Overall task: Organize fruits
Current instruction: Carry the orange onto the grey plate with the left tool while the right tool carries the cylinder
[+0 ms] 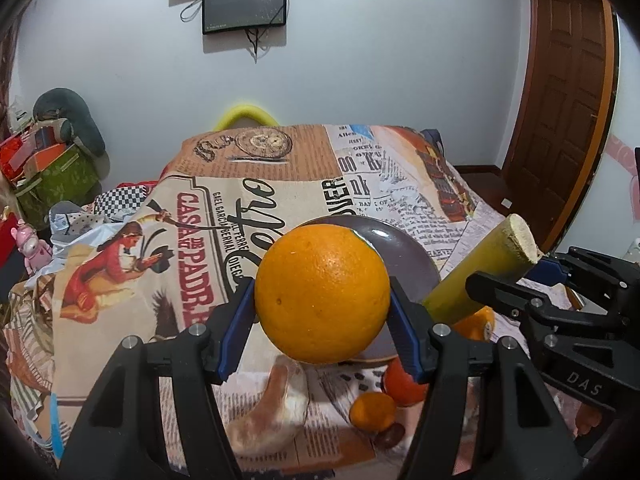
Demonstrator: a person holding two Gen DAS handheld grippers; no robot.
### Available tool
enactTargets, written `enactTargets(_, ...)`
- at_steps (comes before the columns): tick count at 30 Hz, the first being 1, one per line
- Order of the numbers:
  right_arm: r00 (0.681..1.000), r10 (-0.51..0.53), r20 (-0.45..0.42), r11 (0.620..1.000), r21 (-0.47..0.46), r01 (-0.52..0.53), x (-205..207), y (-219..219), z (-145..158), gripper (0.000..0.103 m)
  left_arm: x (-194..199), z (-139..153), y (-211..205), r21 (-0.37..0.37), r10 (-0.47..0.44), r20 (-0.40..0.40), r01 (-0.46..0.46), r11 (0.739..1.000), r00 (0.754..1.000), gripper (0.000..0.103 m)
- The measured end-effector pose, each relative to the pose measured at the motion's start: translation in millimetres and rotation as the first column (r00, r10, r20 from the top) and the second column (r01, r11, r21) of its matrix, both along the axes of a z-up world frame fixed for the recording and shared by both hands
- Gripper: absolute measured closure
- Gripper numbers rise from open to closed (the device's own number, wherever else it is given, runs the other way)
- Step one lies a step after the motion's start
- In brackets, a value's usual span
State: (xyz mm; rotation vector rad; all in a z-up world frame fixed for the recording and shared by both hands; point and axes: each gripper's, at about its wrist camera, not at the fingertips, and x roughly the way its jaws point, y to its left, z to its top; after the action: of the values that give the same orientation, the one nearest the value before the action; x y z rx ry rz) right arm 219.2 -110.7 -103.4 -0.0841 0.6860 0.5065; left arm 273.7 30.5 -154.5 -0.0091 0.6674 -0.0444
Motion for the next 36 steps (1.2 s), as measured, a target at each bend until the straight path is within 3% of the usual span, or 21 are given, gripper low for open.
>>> enactTargets(11, 0.997, 0.009, -0.071, 1.000, -0.021, -0.010, 30.9, 13.0, -29.3, 0.068, 44.3, -29.3, 6.1, -0.010, 0.002, -0.073, -0.002, 1.000, 0.997, 0.041)
enactTargets(19, 0.997, 0.011, -0.076, 1.000, -0.015, -0.013, 51.5, 23.0, -33.4, 0.068, 64.9, -44.7, 11.8, -0.019, 0.010, -0.121, -0.012, 1.000, 0.993, 0.041)
enactTargets(23, 0.995, 0.003, -0.096, 1.000, -0.004, -0.003, 61.4, 21.8, -37.0, 0.067, 74.7, -53.6, 20.4, -0.060, 0.014, -0.169, -0.025, 0.998, 0.986, 0.040)
enactTargets(34, 0.996, -0.013, -0.088, 0.998, -0.067, 0.007, 67.2, 23.3, -42.8, 0.061, 87.2, -71.8, 16.7, -0.057, -0.003, -0.235, -0.011, 0.998, 0.972, 0.040)
enactTargets(36, 0.996, -0.014, -0.085, 0.997, -0.079, 0.007, 67.4, 23.4, -43.4, 0.060, 86.2, -68.5, 15.4, -0.047, -0.002, -0.215, -0.008, 0.999, 0.977, 0.034)
